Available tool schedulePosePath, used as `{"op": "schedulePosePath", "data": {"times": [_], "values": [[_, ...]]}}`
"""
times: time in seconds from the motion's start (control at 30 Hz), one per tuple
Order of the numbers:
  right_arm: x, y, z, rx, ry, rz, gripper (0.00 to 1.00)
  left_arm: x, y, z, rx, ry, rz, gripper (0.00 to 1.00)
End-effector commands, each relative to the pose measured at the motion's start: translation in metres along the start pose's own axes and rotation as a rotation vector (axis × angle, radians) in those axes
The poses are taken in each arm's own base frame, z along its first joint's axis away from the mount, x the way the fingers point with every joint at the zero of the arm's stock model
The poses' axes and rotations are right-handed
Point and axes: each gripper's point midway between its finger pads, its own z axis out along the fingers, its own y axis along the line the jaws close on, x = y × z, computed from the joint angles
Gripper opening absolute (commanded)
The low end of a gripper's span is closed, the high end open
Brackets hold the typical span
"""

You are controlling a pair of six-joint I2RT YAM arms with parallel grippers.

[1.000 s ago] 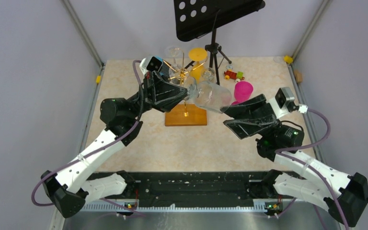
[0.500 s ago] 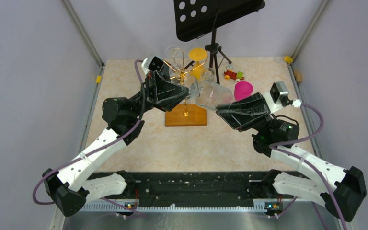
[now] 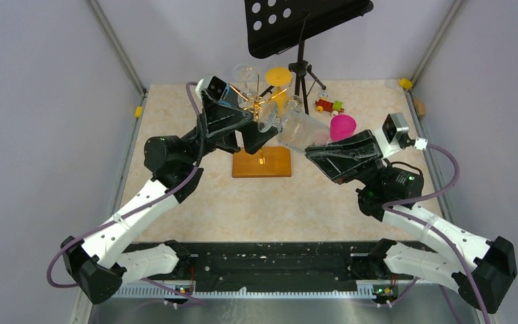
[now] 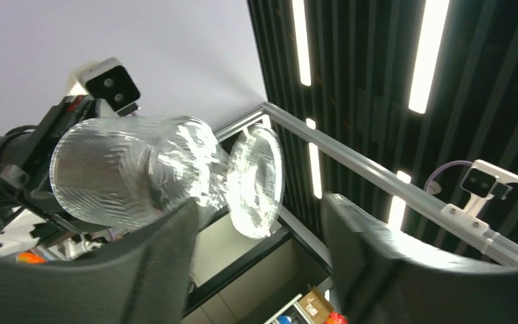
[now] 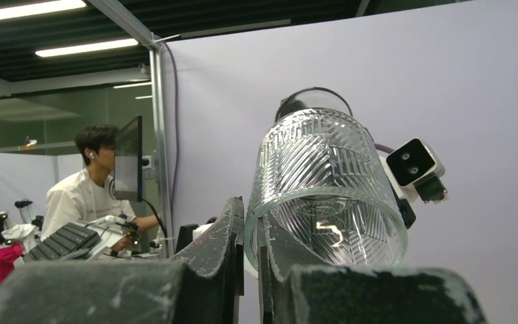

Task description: Take the wine glass off the wine glass rack

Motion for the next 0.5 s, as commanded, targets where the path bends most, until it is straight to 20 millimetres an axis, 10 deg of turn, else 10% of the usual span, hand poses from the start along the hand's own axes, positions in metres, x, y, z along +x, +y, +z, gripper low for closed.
{"op": "schedulePosePath", "data": {"times": [0.0,0.17,0.47], "values": [[-0.045,0.026,0.009,-0.049,-0.139,-0.096,0.0,0.009,-0.022,0.004,0.055,0.023,0.161,0.85],[-0.057,0.017,0.005,0.061,-0.152,-0.153,0.0,0.009,-0.009,-0.001,0.003,0.009,0.266,0.91],[-0.063,-0.068,-0.044,0.728,0.04,-0.236,0.0,-0.009,0.059,-0.026,-0.306,-0.002,0.63,0.92]]}}
